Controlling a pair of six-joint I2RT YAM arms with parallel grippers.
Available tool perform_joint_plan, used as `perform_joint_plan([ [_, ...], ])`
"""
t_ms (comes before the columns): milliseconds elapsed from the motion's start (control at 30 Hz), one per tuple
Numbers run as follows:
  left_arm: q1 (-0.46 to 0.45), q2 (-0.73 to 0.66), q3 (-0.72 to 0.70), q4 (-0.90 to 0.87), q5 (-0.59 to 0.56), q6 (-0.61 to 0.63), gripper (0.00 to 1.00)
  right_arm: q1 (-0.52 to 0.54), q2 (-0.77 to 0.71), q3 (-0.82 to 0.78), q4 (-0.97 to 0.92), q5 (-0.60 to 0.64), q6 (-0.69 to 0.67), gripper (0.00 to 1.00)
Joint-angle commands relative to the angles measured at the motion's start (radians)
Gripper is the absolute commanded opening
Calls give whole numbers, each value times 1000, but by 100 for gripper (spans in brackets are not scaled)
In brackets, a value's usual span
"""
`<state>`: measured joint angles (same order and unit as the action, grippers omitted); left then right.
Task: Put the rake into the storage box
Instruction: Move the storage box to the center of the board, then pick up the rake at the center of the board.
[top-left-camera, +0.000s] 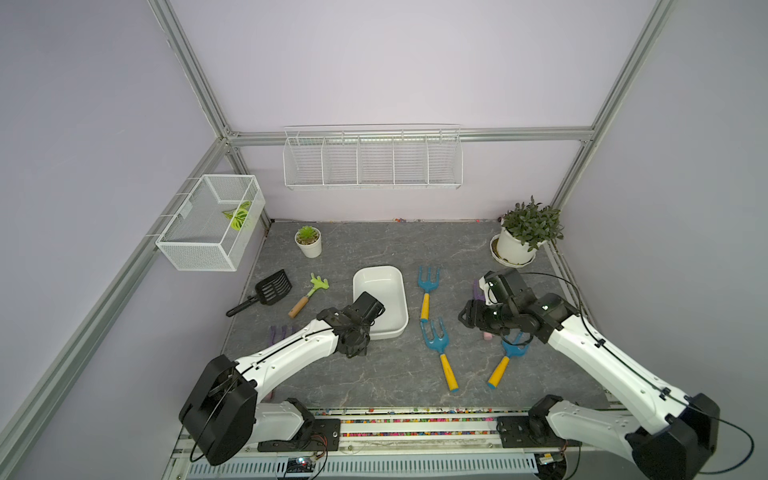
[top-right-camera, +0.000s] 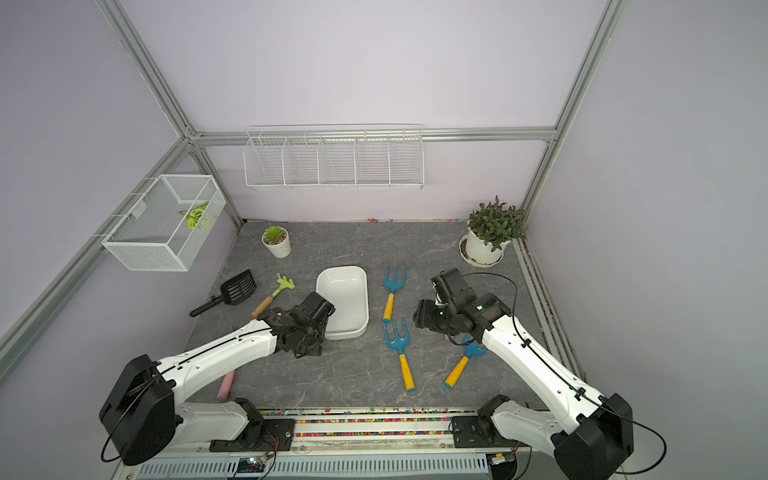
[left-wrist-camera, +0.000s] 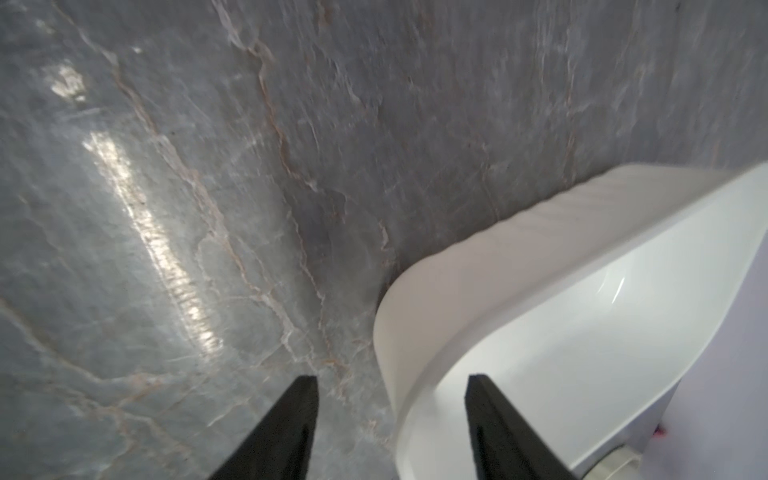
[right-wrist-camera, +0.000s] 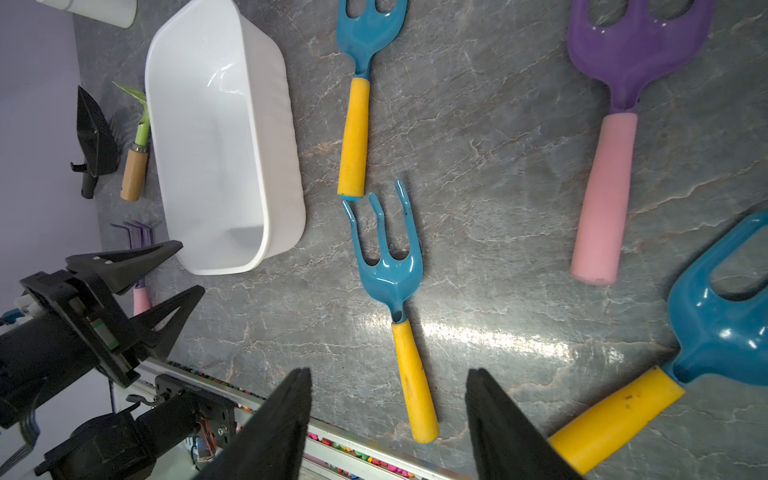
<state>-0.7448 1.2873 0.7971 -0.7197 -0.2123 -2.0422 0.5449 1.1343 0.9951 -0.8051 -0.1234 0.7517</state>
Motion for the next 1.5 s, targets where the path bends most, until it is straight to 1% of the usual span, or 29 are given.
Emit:
perform_joint_plan([
  [0, -2, -58, -11, -56, -23, 5, 74, 6, -9, -15, -10, 21, 8, 66],
  [133, -2, -138, 9, -127, -56, 18, 77, 6, 1, 2, -7, 29, 0, 67],
  [200, -2, -193, 27, -165, -93, 37, 77, 6, 13, 20, -18, 40, -10, 67],
  [300, -1, -274, 59, -173, -177, 134, 77, 4, 34, 55, -42, 73, -24, 66],
  [333, 3, -297, 74, -170, -200, 178, 77, 6, 41, 65, -51, 96, -26, 66],
  [433, 21, -325, 128, -133, -250, 362, 76, 6, 66, 99, -93, 198, -26, 67],
  [500, 41, -318, 176, -88, -246, 548, 76, 6, 78, 111, -98, 234, -47, 68],
  [567, 67, -286, 235, -27, -200, 759, 76, 4, 98, 127, -105, 242, -77, 68],
  [600, 85, -264, 264, -11, -164, 835, 76, 3, 111, 135, -110, 230, -94, 68],
  [667, 127, -205, 330, 28, -60, 1013, 75, 3, 142, 151, -118, 200, -119, 67],
  [767, 177, -101, 443, 25, 89, 1178, 71, 2, 191, 161, -128, 146, -153, 67],
  [867, 212, 6, 540, 10, 227, 1287, 70, 5, 239, 145, -129, 101, -174, 66],
  [933, 237, 73, 583, -4, 311, 1321, 69, 10, 254, 118, -114, 80, -182, 66],
  [1000, 271, 130, 590, -3, 390, 1312, 68, 24, 260, 80, -82, 54, -184, 66],
  [1100, 338, 197, 572, 55, 614, 1301, 63, 72, 266, 22, -41, 27, -169, 64],
  [1133, 352, 218, 571, 70, 671, 1293, 62, 91, 271, 5, -34, 24, -160, 64],
  [1167, 354, 232, 571, 76, 701, 1284, 61, 114, 274, -14, -23, 20, -152, 64],
  [1233, 351, 241, 563, 94, 740, 1273, 60, 157, 281, -49, 0, 16, -138, 63],
  [1300, 345, 229, 548, 98, 745, 1261, 59, 203, 284, -78, 19, 27, -127, 63],
  [1400, 341, 178, 501, 106, 706, 1233, 59, 258, 290, -104, 29, 56, -105, 62],
  [1467, 338, 116, 432, 145, 673, 1184, 59, 277, 293, -125, 47, 60, -84, 62],
])
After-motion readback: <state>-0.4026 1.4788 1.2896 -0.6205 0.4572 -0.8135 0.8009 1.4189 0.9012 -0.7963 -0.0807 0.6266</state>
